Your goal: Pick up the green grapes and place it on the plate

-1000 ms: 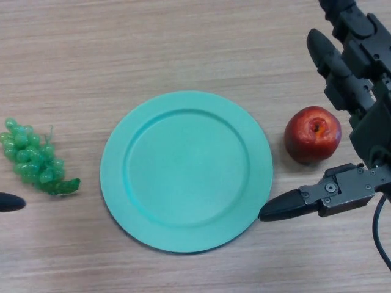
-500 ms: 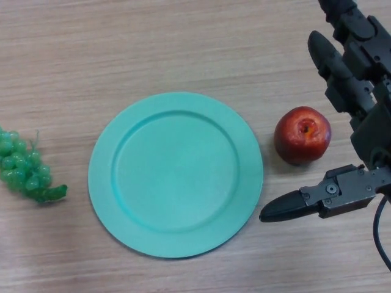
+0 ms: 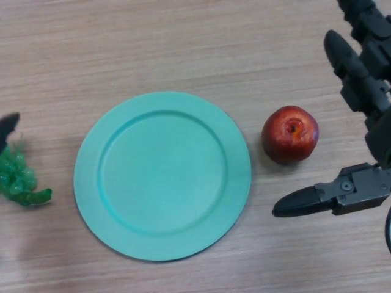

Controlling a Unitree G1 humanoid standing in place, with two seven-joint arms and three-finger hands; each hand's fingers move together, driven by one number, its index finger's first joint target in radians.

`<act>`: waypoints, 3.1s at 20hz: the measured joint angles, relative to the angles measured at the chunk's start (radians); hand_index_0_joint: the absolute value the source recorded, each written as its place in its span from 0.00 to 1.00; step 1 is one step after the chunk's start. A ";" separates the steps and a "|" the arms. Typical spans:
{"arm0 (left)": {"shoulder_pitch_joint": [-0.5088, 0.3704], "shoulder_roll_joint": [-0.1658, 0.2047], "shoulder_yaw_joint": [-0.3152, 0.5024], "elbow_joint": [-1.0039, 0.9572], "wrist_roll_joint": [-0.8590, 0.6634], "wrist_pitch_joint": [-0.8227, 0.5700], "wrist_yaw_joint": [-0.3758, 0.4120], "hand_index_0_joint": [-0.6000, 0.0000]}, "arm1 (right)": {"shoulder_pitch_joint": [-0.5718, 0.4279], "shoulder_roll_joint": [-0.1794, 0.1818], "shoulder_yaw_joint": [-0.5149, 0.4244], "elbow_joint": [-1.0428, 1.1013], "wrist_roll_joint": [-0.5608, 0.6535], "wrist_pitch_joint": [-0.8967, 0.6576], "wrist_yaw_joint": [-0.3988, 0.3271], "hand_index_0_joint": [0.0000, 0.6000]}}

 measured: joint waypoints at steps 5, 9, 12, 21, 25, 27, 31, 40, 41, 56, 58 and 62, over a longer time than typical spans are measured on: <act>-0.037 0.044 -0.017 0.119 0.093 -0.060 0.108 0.67 | 0.004 -0.003 -0.003 0.000 0.027 0.000 0.000 0.00; -0.051 0.117 -0.043 0.229 0.238 -0.206 0.347 0.00 | 0.004 -0.003 -0.022 -0.001 0.030 0.000 -0.001 0.00; -0.060 0.144 -0.045 0.258 0.323 -0.217 0.465 0.00 | 0.006 -0.004 -0.023 -0.002 0.033 0.000 -0.002 0.00; -0.006 0.147 -0.053 0.169 0.347 -0.235 0.518 0.00 | 0.016 -0.031 -0.023 -0.003 0.074 0.000 -0.041 0.00; 0.024 0.132 0.024 -0.025 0.276 -0.287 0.424 0.00 | 0.013 -0.046 -0.022 -0.003 0.136 0.000 -0.069 0.00; 0.034 0.132 0.127 -0.112 0.209 -0.289 0.355 0.00 | 0.013 -0.060 -0.022 -0.003 0.136 0.000 -0.074 0.00; 0.033 0.090 0.225 -0.355 0.008 -0.243 0.156 0.00 | 0.007 -0.067 -0.022 -0.003 0.156 0.000 -0.091 0.00; 0.006 -0.032 0.209 -0.615 -0.089 -0.150 -0.016 0.00 | 0.001 -0.073 -0.022 -0.003 0.156 0.000 -0.094 0.00; -0.004 -0.040 0.192 -0.620 -0.100 -0.110 -0.016 0.00 | 0.003 -0.073 -0.023 -0.003 0.157 0.000 -0.094 0.00; 0.011 -0.075 0.150 -0.495 -0.286 0.246 -0.039 1.00 | 0.010 -0.043 -0.014 -0.003 0.128 0.000 -0.063 0.00; 0.014 -0.031 0.146 -0.373 -0.177 0.151 -0.062 1.00 | 0.007 -0.040 -0.014 -0.003 0.127 0.000 -0.054 0.00; -0.009 0.028 0.113 -0.206 -0.060 0.078 -0.062 1.00 | -0.001 -0.030 -0.018 -0.003 0.127 0.018 -0.044 0.00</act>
